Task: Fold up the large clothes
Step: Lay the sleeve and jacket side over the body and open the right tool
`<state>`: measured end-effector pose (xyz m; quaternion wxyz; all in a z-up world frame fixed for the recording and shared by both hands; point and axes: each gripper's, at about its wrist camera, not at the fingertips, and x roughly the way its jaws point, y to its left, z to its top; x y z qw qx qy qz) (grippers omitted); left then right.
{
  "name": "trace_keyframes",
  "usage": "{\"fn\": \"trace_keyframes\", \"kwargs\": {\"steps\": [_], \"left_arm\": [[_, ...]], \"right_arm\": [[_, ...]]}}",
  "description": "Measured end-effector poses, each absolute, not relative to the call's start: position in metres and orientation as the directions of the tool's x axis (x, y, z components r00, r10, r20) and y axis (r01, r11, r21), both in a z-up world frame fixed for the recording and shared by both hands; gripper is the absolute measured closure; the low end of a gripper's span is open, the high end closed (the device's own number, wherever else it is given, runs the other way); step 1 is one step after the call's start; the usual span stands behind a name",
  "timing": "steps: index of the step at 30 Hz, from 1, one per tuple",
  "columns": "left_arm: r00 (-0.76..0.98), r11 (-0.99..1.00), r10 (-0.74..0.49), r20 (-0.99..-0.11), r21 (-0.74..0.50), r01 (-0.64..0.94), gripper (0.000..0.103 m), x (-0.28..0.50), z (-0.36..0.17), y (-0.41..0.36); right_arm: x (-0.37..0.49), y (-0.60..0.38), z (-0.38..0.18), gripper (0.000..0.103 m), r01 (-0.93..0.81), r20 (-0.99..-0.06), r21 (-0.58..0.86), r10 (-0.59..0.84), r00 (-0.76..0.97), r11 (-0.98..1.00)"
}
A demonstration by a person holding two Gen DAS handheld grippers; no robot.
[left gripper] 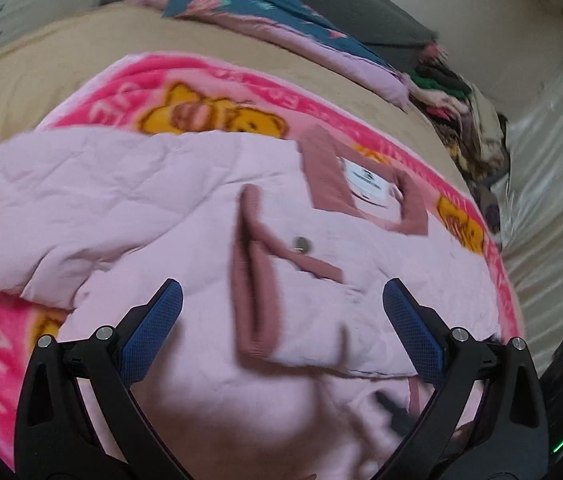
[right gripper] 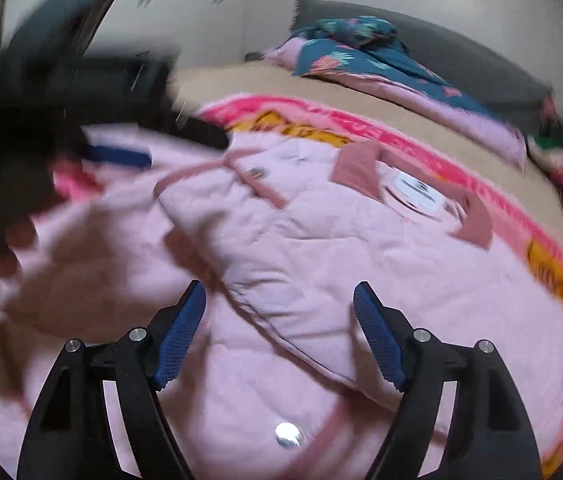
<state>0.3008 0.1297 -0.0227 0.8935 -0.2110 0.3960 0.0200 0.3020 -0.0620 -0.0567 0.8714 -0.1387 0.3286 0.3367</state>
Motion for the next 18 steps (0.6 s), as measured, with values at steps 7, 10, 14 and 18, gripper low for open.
{"fn": "trace_keyframes", "kwargs": {"steps": [7,10,14,18], "left_arm": [[0.63,0.973,-0.052,-0.775,-0.181,-0.143,0.01,0.324,-0.033,0.08],[0.549,0.978,-0.011,-0.836,-0.123,-0.167,0.01,0.334,-0.063,0.079],[0.536,0.966,-0.058,-0.843,-0.182,-0.182,0.008,0.334,-0.084,0.09],[0.557,0.96,-0.067,-0.828,-0.205,-0.19,0.008,0.323,-0.072,0.098]], "right_arm": [[0.354,-0.181,-0.053,0.025,-0.334,-0.704,0.127,0.322,0.633,0.934],[0.37,-0.204,-0.069,0.02,-0.281,-0.772,0.145,0.286,0.568,0.949],[0.373,-0.21,-0.089,0.02,-0.253,-0.797,0.108,0.236,0.557,0.962],[0.369,-0.203,-0.082,0.02,-0.225,-0.793,0.076,0.196,0.577,0.971]]}}
